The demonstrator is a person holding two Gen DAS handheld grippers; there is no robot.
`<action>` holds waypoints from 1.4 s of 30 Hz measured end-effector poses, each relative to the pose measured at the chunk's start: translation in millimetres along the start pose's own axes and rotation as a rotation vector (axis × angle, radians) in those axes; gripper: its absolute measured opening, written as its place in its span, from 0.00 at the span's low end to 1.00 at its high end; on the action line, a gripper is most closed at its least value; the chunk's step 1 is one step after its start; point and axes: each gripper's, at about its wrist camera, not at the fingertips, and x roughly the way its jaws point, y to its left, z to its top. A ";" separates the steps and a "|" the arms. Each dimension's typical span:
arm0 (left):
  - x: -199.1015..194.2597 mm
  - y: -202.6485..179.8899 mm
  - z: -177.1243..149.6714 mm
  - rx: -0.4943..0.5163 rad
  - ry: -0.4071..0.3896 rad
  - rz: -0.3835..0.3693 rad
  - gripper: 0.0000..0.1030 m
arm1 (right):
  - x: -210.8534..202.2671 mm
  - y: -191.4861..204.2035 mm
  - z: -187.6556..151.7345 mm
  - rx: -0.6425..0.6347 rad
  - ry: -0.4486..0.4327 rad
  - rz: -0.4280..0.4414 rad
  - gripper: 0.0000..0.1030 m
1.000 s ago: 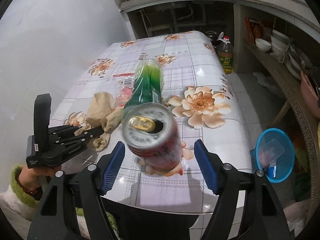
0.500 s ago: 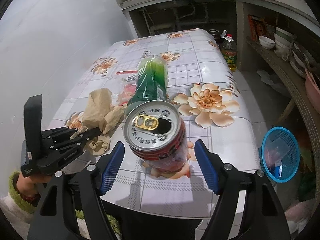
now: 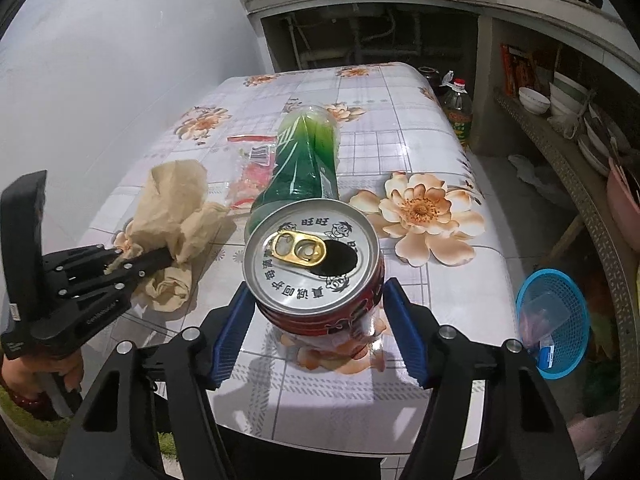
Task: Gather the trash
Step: 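Lift the tan cloth with left tool while right tool lifts the red can, then carry the cloth and red can over the blue wastebasket with both tools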
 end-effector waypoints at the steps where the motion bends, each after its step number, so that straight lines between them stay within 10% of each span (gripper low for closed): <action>1: -1.1 -0.7 0.0 0.000 -0.002 0.001 0.06 | 0.5 0.1 -0.1 -0.001 -0.001 -0.002 0.63; 27: -52.8 -11.6 20.0 0.008 -0.134 -0.054 0.06 | -22.7 -6.3 -4.0 0.039 -0.057 0.021 0.62; 42: -67.3 -112.4 85.5 0.217 -0.214 -0.258 0.06 | -96.4 -76.8 -9.6 0.202 -0.230 -0.056 0.62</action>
